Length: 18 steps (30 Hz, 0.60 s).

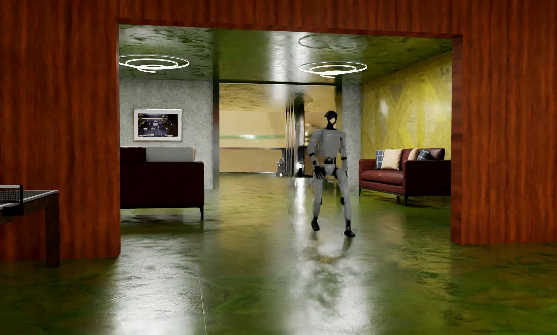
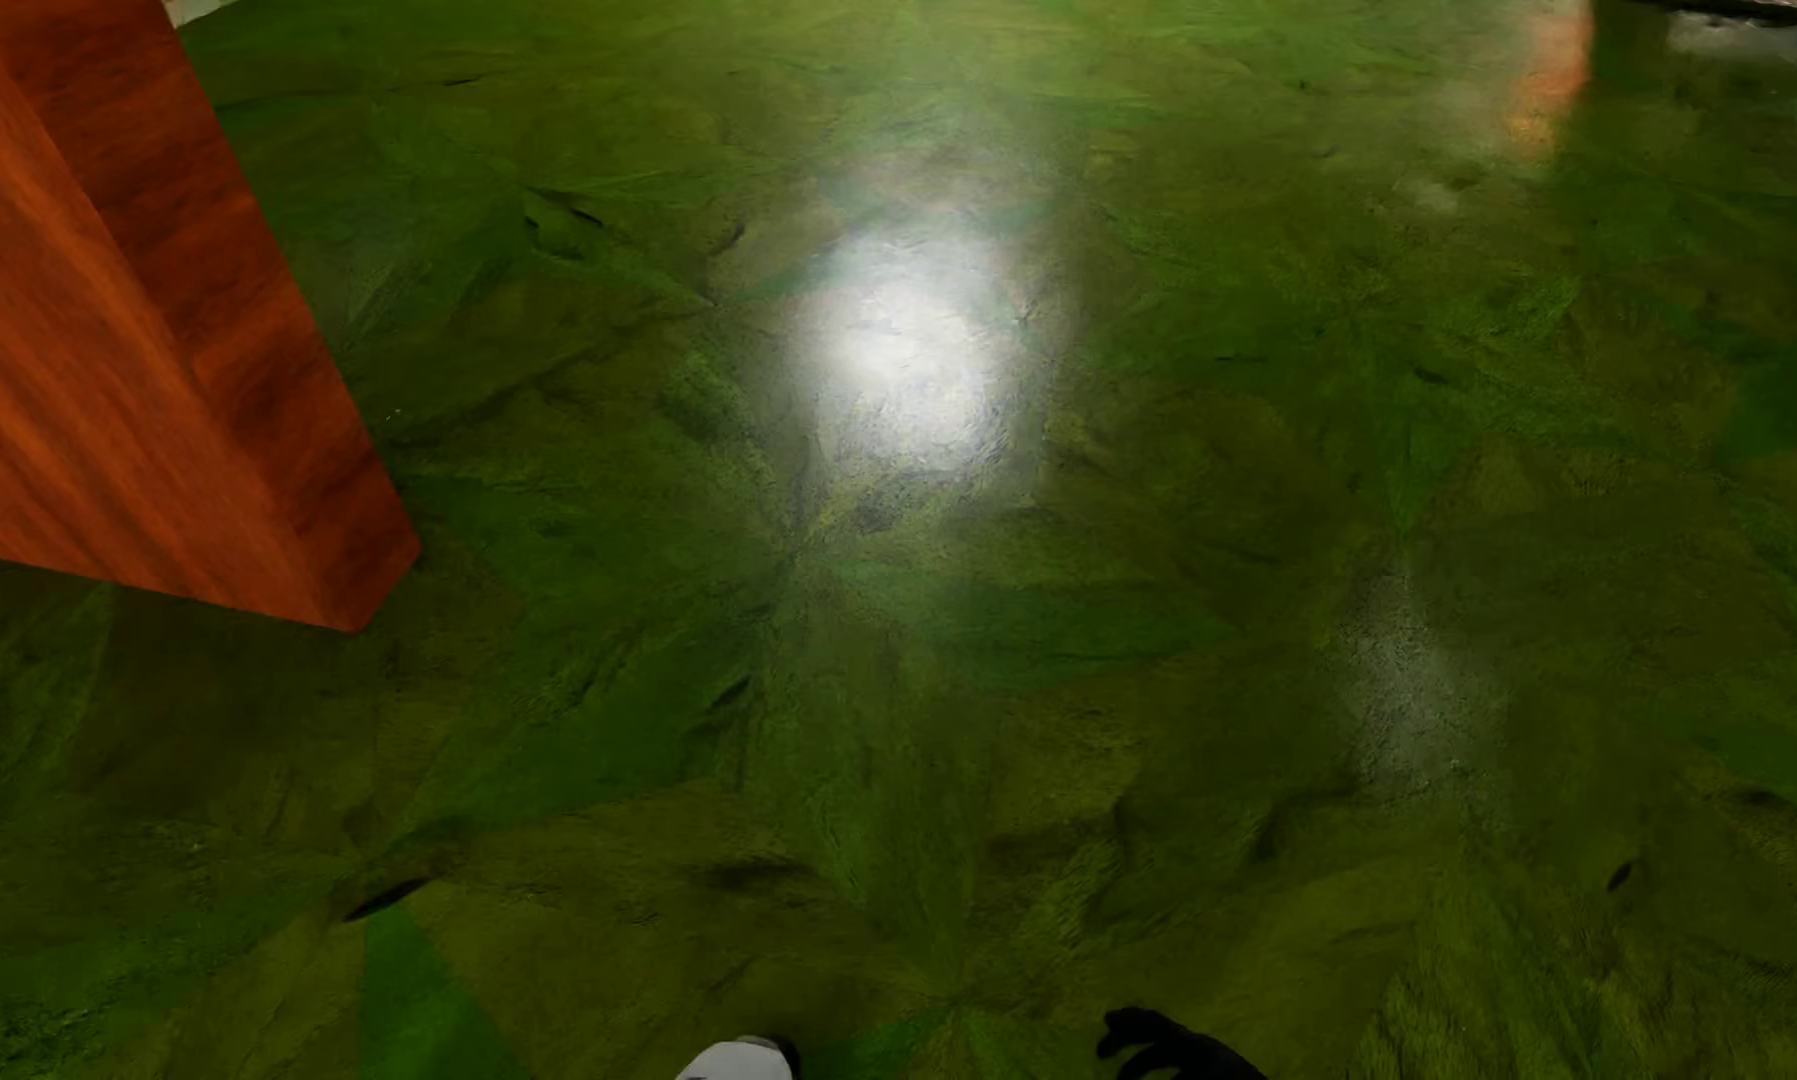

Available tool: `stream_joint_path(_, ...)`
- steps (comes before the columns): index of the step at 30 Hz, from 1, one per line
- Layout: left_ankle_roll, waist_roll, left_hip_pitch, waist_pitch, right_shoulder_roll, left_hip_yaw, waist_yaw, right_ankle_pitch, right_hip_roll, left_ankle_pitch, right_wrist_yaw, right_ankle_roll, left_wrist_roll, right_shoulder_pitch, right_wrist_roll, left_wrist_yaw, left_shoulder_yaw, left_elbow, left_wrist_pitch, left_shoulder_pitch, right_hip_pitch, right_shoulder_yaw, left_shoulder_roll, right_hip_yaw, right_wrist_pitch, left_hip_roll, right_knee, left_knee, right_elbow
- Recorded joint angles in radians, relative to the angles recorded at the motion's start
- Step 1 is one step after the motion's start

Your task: Turn left

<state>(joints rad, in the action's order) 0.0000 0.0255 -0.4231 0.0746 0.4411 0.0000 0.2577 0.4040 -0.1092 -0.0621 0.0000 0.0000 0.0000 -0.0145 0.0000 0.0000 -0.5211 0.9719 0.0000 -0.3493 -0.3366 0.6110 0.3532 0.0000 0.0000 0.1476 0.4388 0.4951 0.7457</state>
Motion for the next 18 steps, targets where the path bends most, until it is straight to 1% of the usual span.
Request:
stream_joint_path(1, 0.0, -0.016, -0.019, 0.014, 0.002, 0.0, 0.029, -0.054, 0.03, 0.008, 0.0, 0.0, 0.0, -0.021, 0.0, 0.0, -0.019, 0.013, 0.0, 0.008, -0.048, -0.058, 0.003, 0.0, 0.0, -0.029, 0.036, 0.093, -0.03)
stream_joint_path(2, 0.0, -0.034, -0.044, -0.004, -0.015, 0.0, 0.049, -0.176, 0.059, 0.066, 0.0, 0.0, 0.0, -0.041, 0.0, 0.0, -0.025, 0.032, 0.0, 0.007, -0.038, -0.087, 0.002, 0.0, 0.0, -0.048, 0.132, 0.184, -0.016)
stream_joint_path(3, 0.0, -0.07, -0.014, 0.003, -0.049, 0.0, 0.057, -0.386, 0.108, 0.032, 0.0, 0.0, 0.0, -0.074, 0.0, 0.0, -0.024, 0.06, 0.0, 0.01, -0.008, -0.1, 0.001, 0.0, 0.0, -0.1, 0.307, 0.272, 0.017)
stream_joint_path(4, 0.0, -0.066, 0.019, 0.001, -0.061, 0.0, 0.034, -0.563, 0.101, -0.023, 0.0, 0.0, 0.0, -0.104, 0.0, 0.0, -0.007, 0.069, 0.0, 0.024, 0.109, -0.087, -0.006, 0.0, 0.0, -0.134, 0.566, 0.287, 0.032)
stream_joint_path(5, 0.0, -0.074, 0.089, 0.022, -0.075, 0.0, 0.013, -0.569, 0.122, -0.075, 0.0, 0.0, 0.0, -0.115, 0.0, 0.0, 0.026, 0.048, 0.0, 0.027, 0.23, -0.061, -0.013, 0.0, 0.0, -0.178, 0.835, 0.279, 0.054)
stream_joint_path(6, 0.0, -0.06, 0.186, 0.041, -0.074, 0.0, -0.024, -0.502, 0.119, -0.099, 0.0, 0.0, 0.0, -0.115, 0.0, 0.0, 0.015, 0.018, 0.0, 0.043, 0.349, 0.015, -0.012, 0.0, 0.0, -0.169, 0.991, 0.243, 0.071)
stream_joint_path(7, 0.0, -0.028, 0.268, 0.042, -0.097, 0.0, -0.083, -0.484, 0.089, -0.109, 0.0, 0.0, 0.0, -0.139, 0.0, 0.0, 0.02, -0.024, 0.0, 0.05, 0.457, 0.013, -0.015, 0.0, 0.0, -0.146, 1.01, 0.203, 0.1)
stream_joint_path(8, 0.0, -0.001, 0.335, 0.053, -0.071, 0.0, -0.156, -0.516, 0.083, -0.123, 0.0, 0.0, 0.0, -0.189, 0.0, 0.0, 0.009, -0.068, 0.0, 0.072, 0.547, 0.036, -0.012, 0.0, 0.0, -0.142, 0.914, 0.162, 0.033)
stream_joint_path(9, 0.0, 0.01, 0.42, 0.064, -0.088, 0.0, -0.206, -0.609, 0.068, -0.137, 0.0, 0.0, 0.0, -0.193, 0.0, 0.0, 0.005, -0.105, 0.0, 0.092, 0.598, 0.094, 0.002, 0.0, 0.0, -0.118, 0.711, 0.127, 0.128)
stream_joint_path(10, 0.0, 0.017, 0.476, 0.05, -0.098, 0.0, -0.255, -0.667, 0.069, -0.154, 0.0, 0.0, 0.0, -0.224, 0.0, 0.0, 0.031, -0.151, 0.0, 0.103, 0.661, 0.053, 0.004, 0.0, 0.0, -0.119, 0.476, 0.084, 0.155)
stream_joint_path(11, 0.0, 0.021, 0.562, 0.041, -0.098, 0.0, -0.284, -0.576, 0.058, -0.185, 0.0, 0.0, 0.0, -0.248, 0.0, 0.0, 0.047, -0.189, 0.0, 0.11, 0.673, 0.045, 0.012, 0.0, 0.0, -0.115, 0.225, 0.043, 0.183)
stream_joint_path(12, 0.0, 0.008, 0.625, 0.024, -0.092, 0.0, -0.299, -0.176, 0.048, -0.226, 0.0, 0.0, 0.0, -0.265, 0.0, 0.0, 0.082, -0.227, 0.0, 0.123, 0.669, 0.075, 0.024, 0.0, 0.0, -0.135, 0.11, 0.01, 0.188)
stream_joint_path(13, 0.0, 0.002, 0.66, -0.003, -0.081, 0.0, -0.309, -0.484, 0.057, -0.286, 0.0, 0.0, 0.0, -0.288, 0.0, 0.0, 0.112, -0.255, 0.0, 0.127, 0.69, 0.097, 0.039, 0.0, 0.0, -0.14, -0.278, 0.008, 0.187)
stream_joint_path(14, 0.0, -0.008, 0.69, -0.012, -0.076, 0.0, -0.321, -0.548, 0.059, -0.326, 0.0, 0.0, 0.0, -0.309, 0.0, 0.0, 0.139, -0.256, 0.0, 0.134, 0.709, 0.12, 0.047, 0.0, 0.0, -0.157, -0.334, 0.01, 0.197)
stream_joint_path(15, 0.0, 0.005, 0.722, -0.003, -0.073, 0.0, -0.339, -0.163, 0.044, -0.337, 0.0, 0.0, 0.0, -0.318, 0.0, 0.0, 0.174, -0.248, 0.0, 0.127, 0.745, 0.138, 0.041, 0.0, 0.0, -0.153, 0.053, 0.034, 0.21)
stream_joint_path(16, 0.0, 0.018, 0.744, -0.003, -0.069, 0.0, -0.344, -0.276, 0.011, -0.303, 0.0, 0.0, 0.0, -0.329, 0.0, 0.0, 0.209, -0.222, 0.0, 0.111, 0.75, 0.14, 0.032, 0.0, 0.0, -0.146, 0.089, 0.092, 0.22)
stream_joint_path(17, 0.0, 0.064, 0.692, -0.009, -0.066, 0.0, -0.339, -0.451, -0.045, -0.161, 0.0, 0.0, 0.0, -0.34, 0.0, 0.0, 0.221, -0.191, 0.0, 0.099, 0.751, 0.125, 0.014, 0.0, 0.0, -0.092, 0.086, 0.257, 0.232)
stream_joint_path(18, 0.0, 0.085, 0.641, 0.012, -0.061, 0.0, -0.32, -0.573, -0.087, 0.043, 0.0, 0.0, 0.0, -0.345, 0.0, 0.0, 0.212, -0.143, 0.0, 0.075, 0.732, 0.136, -0.002, 0.0, 0.0, -0.048, 0.161, 0.489, 0.252)
